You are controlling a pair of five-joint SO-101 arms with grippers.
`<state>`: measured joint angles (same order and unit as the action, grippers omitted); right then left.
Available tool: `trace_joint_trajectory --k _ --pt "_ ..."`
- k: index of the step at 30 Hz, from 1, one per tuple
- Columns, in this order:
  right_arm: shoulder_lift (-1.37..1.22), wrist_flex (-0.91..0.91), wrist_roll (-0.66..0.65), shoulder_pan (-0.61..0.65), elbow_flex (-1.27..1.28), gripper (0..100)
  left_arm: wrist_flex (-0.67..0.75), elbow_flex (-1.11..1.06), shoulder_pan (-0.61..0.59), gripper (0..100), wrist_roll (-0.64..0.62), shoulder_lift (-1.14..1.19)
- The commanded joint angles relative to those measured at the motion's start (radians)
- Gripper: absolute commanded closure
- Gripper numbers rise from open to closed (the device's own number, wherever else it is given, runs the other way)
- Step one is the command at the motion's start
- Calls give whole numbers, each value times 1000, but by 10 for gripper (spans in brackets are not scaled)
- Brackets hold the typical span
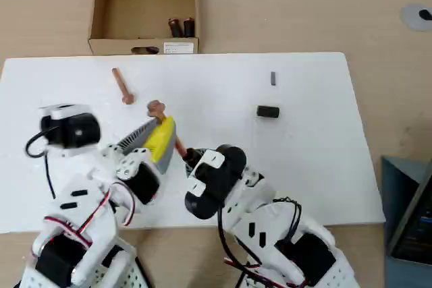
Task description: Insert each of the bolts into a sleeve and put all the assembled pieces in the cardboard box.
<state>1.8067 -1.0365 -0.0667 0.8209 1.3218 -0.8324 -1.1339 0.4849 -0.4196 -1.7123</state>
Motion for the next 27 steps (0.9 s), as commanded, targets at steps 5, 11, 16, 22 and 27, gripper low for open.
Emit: trace_joint_trajectory --k 5,11,16,22,27 --pt "140 26 -6 12 -25 989 28 -3 49 999 -6 -7" --pt "140 26 -3 12 -24 989 -8 5 49 999 -2 -7" --pt "140 28 -5 12 -25 989 -126 51 51 999 0 -7" --pt "140 29 0 12 -25 989 -158 52 51 999 -5 -7" --pt "142 29 -2 12 -25 989 -155 20 54 999 -3 -7"
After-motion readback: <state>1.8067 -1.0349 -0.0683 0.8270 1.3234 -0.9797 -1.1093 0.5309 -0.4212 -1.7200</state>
